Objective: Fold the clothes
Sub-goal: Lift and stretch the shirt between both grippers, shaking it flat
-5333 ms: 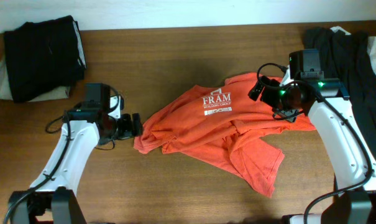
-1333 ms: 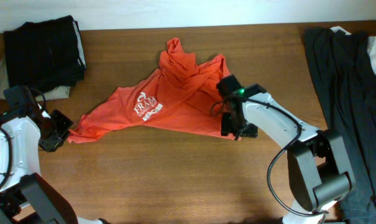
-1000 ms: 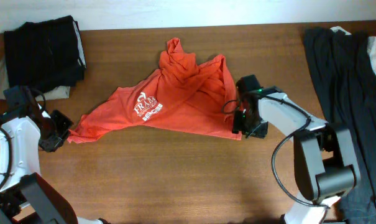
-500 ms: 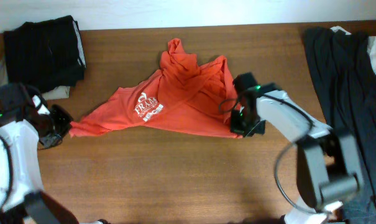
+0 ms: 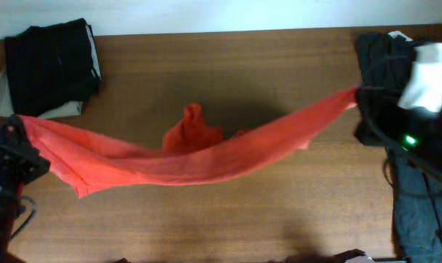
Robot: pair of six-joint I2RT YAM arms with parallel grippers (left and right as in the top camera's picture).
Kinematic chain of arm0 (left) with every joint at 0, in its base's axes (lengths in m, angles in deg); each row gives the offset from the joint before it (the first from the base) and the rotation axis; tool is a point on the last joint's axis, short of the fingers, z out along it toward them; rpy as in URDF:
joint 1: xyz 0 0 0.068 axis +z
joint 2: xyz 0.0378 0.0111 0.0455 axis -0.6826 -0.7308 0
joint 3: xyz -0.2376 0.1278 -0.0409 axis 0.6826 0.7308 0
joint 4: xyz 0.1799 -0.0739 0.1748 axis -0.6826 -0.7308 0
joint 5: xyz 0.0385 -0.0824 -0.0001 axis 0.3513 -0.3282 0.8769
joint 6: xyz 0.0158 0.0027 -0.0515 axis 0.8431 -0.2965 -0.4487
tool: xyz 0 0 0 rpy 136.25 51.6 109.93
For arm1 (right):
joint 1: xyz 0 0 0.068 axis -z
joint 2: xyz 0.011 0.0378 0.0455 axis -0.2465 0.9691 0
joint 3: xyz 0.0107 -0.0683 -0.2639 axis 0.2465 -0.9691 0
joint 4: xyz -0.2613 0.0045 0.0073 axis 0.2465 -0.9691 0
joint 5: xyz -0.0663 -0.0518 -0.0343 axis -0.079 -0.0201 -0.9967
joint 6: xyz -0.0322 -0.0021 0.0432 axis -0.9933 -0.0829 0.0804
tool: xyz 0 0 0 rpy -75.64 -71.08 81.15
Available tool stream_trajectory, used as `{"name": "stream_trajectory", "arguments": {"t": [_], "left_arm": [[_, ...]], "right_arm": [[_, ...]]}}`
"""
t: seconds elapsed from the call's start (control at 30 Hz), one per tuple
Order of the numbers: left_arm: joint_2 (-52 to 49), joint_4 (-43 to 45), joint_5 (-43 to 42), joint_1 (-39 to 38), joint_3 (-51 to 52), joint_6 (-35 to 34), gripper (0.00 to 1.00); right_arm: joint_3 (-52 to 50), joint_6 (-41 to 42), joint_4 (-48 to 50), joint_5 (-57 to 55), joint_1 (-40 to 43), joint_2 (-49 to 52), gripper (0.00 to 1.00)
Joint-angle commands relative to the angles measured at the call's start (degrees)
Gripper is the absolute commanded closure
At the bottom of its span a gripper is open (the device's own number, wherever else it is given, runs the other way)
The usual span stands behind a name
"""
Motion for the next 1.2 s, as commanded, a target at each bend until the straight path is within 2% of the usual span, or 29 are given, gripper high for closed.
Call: {"name": "stream_trajectory", "arguments": {"t": [0.0, 0.13, 0.27, 0.33, 0.43, 0.5, 0.57, 0.6, 0.73, 0.8, 0.93, 1.1, 1.17], "left_arm": [[-0.83, -1.49, 5.42, -0.02, -2.34, 0.66, 1.00], [-6.73, -9.31, 7.15, -0.02, -2.12, 0.72, 1.00], [-19.80, -12.15, 2.21, -0.55, -2.12, 2.64, 1.00], [-25.83, -7.37, 1.53, -2.62, -2.12, 3.10, 1.00], [-33.92, 7.15, 1.46, -5.60, -2.14, 2.03, 1.00], [-37.94, 19.43, -2.47, -6.23, -3.17, 0.66, 1.00], [-39.04, 23.30, -1.62, -6.21, -7.76, -1.05, 1.00], [-39.01, 24.09, 0.15, -6.23, -12.02, -1.03, 1.00], [-38.91, 20.96, 0.42, -6.12, -31.56, 0.02, 1.00], [-38.91, 16.63, -0.81, -6.27, -36.17, 2.78, 1.00], [-43.36, 7.89, -0.42, -6.58, -30.99, 4.22, 1.00], [-55.12, 2.10, -0.85, -7.63, -19.12, 4.44, 1.00], [-55.93, -2.86, -0.57, -7.63, -18.82, 5.51, 1.00]], "right_arm": [[5.77, -0.74, -0.72, -5.62, 0.28, 0.22, 0.96], [5.49, -0.55, -2.38, -3.78, 0.26, 2.73, 0.96], [5.40, -0.59, -4.63, 0.70, 0.15, 13.64, 0.96], [5.40, -2.08, -0.96, 0.68, 0.17, 19.39, 0.96], [5.42, -3.85, 12.11, 0.70, 0.24, 26.84, 0.96], [5.77, -5.29, 23.08, 0.66, 1.79, 28.92, 0.96], [8.61, -5.68, 26.53, 0.76, 4.70, 28.44, 0.96], [13.16, -5.70, 25.99, 1.27, 7.50, 28.09, 0.96], [30.75, -5.73, 19.26, 13.00, 20.35, 27.56, 0.96], [32.65, -7.65, 12.81, 14.75, 24.92, 27.56, 0.96], [26.77, -8.52, 3.13, 14.69, 26.36, 31.71, 0.96], [9.77, -8.46, 0.24, 14.56, 26.08, 35.36, 0.96], [6.43, -8.48, -1.03, 14.19, 26.10, 35.28, 0.96]]}}
